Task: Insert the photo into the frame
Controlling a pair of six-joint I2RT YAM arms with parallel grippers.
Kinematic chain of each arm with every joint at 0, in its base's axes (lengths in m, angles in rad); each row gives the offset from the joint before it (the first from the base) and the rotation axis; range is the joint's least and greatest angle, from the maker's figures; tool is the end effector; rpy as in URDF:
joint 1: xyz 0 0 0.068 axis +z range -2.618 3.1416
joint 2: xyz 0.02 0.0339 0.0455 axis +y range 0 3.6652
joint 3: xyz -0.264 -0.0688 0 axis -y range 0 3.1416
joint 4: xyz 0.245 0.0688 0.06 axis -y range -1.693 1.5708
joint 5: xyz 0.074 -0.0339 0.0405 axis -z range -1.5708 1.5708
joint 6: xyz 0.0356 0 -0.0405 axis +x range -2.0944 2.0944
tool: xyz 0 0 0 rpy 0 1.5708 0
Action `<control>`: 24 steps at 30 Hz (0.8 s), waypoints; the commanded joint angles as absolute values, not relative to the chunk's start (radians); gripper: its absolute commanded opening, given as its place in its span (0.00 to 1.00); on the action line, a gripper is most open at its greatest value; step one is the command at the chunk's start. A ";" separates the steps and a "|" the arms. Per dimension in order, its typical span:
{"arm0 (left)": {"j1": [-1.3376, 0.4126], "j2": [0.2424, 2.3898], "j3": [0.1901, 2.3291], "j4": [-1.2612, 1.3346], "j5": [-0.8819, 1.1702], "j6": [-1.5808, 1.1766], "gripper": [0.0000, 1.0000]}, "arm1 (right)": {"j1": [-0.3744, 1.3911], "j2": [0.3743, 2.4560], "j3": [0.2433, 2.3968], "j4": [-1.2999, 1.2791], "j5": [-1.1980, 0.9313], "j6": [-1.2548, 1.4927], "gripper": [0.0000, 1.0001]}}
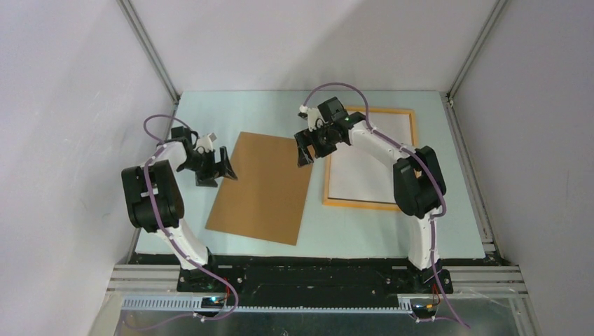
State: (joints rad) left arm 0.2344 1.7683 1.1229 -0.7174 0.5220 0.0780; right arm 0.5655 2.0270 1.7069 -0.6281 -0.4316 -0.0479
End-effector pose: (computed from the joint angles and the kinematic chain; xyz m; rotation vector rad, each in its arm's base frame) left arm 0.3205 0.0583 0.1703 -0.1398 2.7753 -0.6878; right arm 0.3718 0.2536 0.2440 -0.9409 2.3756 0.7500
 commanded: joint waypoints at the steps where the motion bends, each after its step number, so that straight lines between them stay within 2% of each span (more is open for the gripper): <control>1: 0.242 1.776 1.177 -0.708 0.505 0.058 0.97 | 0.556 2.067 1.671 -0.626 -0.554 0.070 0.91; 8: 0.242 1.798 1.197 -0.683 0.477 0.037 0.97 | 0.570 2.085 1.584 -0.574 -0.582 0.122 0.91; 24: 0.242 1.852 1.163 -0.630 0.509 0.031 0.98 | 0.620 2.160 1.585 -0.564 -0.576 0.127 0.90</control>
